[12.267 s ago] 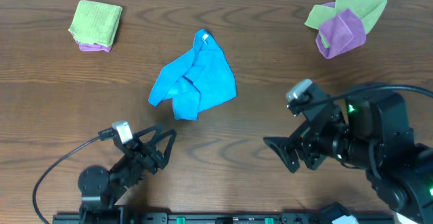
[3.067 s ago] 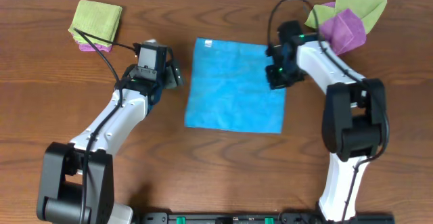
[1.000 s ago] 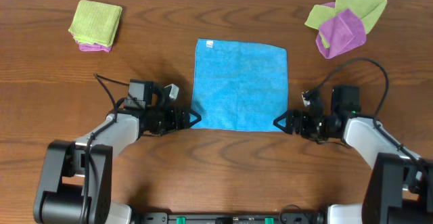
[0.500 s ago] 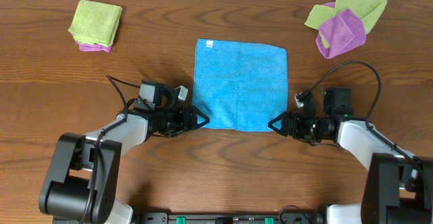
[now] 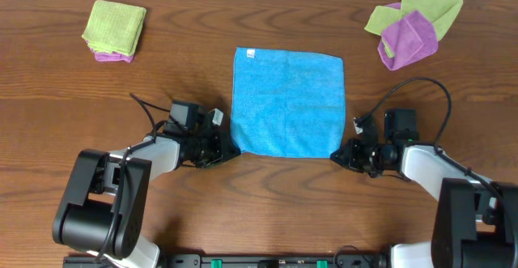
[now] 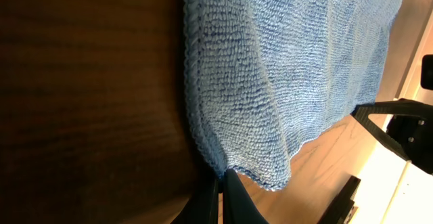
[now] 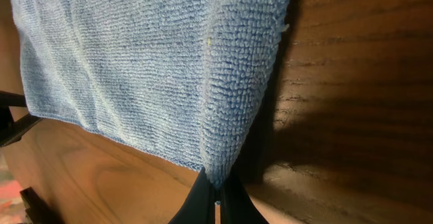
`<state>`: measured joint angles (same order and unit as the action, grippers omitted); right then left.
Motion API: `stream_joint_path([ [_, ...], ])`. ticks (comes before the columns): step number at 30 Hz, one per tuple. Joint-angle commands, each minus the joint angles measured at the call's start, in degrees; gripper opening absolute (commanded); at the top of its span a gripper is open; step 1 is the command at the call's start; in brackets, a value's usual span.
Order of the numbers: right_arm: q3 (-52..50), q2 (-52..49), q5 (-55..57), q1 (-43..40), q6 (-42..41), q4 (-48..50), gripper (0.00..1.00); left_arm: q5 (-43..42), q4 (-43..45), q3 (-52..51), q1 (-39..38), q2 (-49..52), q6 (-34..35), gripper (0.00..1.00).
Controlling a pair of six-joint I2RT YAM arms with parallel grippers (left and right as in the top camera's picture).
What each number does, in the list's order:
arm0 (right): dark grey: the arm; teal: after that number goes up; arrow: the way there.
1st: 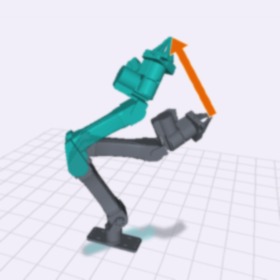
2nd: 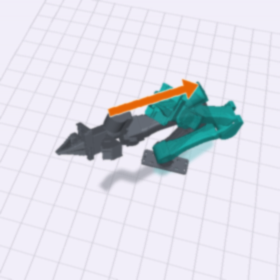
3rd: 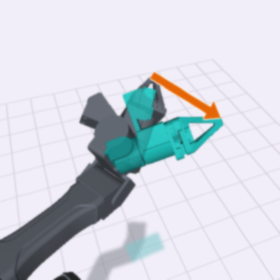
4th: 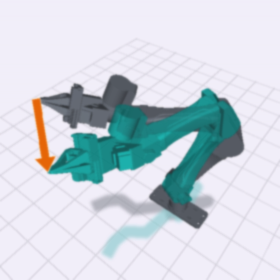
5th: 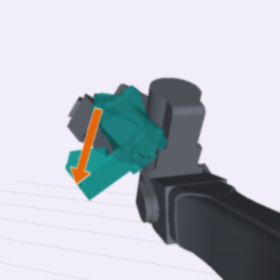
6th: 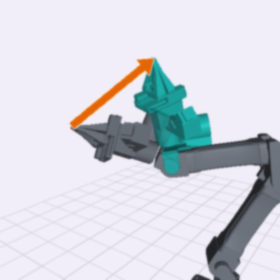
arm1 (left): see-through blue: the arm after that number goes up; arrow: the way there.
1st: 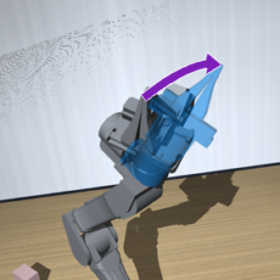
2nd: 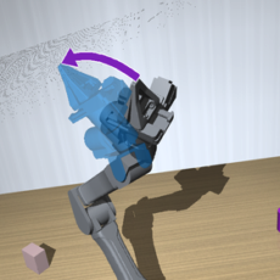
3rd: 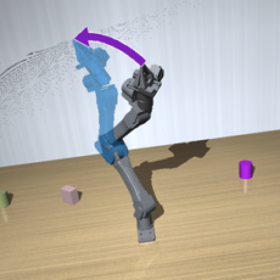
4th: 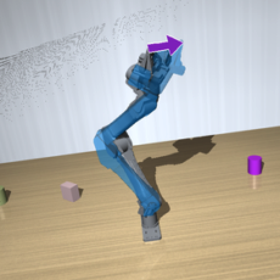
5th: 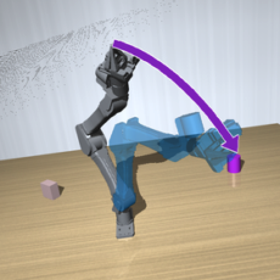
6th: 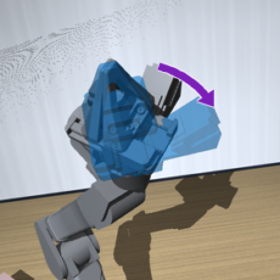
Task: Fold the cloth
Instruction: 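Lift the near edge and fold it forward over the far edge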
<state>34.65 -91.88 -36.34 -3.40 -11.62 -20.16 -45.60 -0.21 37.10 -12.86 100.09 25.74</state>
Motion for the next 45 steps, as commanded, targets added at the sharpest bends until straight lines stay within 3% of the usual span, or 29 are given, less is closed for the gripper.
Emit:
stream_joint_path([
  [1, 3.21, -0.26, -0.37, 0.37, -0.57, -1.27, 0.01, 1.88, -0.61, 2.12, -0.17, 1.79, 0.24, 0.06],
  [9, 15.32, 2.62, -0.33, 0.66, 0.98, -9.42, 0.01, 2.99, -3.93, 13.9, -0.17, -1.55, 0.02, 0.06],
  [19, 19.78, 2.51, 7.08, 4.24, -1.9, -1.6, 0.01, 14.14, -1.11, 19.39, -0.17, -1.22, 0.11, 0.05],
  [24, 20.79, -3.04, 6.93, 4.24, -5.2, 5.25, 0.01, 14.95, 6.27, 19.85, 0.04, 1.42, 1.99, 0.06],
  [34, 35.65, -17.18, 7.04, 4.24, -5.55, 6.27, 0.01, 13.0, 5.92, 36.13, 2.49, 15.34, 0.63, 0.06],
  [40, 46.69, -26.38, 6.97, 4.24, -6.43, 5.79, 0.01, 11.82, 0.28, 50.03, 4.55, 24.74, -0.09, 0.06],
  [45, 49.37, -27.71, 6.95, 4.22, -6.34, -0.9, 0.01, 9.53, -7.3, 53.83, 5.03, 25.57, -2.21, 0.06],
])
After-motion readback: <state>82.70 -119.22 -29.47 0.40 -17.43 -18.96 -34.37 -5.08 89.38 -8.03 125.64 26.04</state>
